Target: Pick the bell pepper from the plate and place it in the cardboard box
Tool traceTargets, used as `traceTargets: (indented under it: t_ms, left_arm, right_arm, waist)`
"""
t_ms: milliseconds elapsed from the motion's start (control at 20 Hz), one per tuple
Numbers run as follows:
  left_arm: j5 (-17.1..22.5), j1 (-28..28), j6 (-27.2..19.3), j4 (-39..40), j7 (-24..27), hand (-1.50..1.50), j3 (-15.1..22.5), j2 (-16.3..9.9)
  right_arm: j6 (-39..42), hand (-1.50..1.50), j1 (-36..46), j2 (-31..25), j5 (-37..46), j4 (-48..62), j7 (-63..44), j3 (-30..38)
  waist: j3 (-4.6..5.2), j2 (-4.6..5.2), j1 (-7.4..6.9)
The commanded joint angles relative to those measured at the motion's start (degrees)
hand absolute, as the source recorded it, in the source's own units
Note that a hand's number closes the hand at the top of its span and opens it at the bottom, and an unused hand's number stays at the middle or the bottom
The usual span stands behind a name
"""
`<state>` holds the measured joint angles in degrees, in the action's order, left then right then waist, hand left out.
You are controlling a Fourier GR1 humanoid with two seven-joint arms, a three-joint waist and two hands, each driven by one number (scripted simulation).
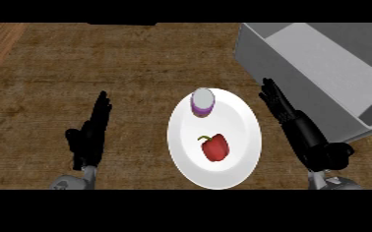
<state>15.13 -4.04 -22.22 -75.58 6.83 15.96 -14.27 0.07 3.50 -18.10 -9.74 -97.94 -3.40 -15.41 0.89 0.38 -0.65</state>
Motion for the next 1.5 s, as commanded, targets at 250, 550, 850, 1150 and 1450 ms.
traceTargets:
  t_ms: [250,550,850,1150,1450]
  left_arm:
    - [6.97,-1.79,9.53,-9.53,-8.05,0.00,-7.64,-11.14]
    - [12.07,3.10,13.62,-13.05,-11.52,0.00,-9.77,-13.39]
    - [10.74,3.51,11.44,-15.33,-13.04,0.00,-9.75,-11.86]
    - [13.76,2.59,13.80,-15.91,-16.09,0.00,-13.61,-15.95]
    - [12.66,2.09,13.47,-17.32,-17.28,0.00,-12.20,-15.16]
  right_arm:
    - [11.28,-1.50,11.23,-2.04,-0.74,-7.43,1.29,-4.17]
    - [1.26,-1.50,3.23,-0.45,9.87,-7.76,30.85,2.35]
    - [6.36,-1.50,2.91,-9.90,19.92,-14.15,26.36,-1.54]
    - [8.23,-1.50,4.23,-20.11,38.78,-20.52,10.24,-4.80]
    - [19.89,-1.50,8.14,-18.85,48.50,-28.03,-11.70,-15.07]
  waist:
    - [-0.92,-0.79,-1.14]
    - [-1.09,-0.72,-0.18]
    - [-0.82,-0.73,0.83]
    - [-0.62,-1.19,1.13]
    - [-0.63,-0.85,0.49]
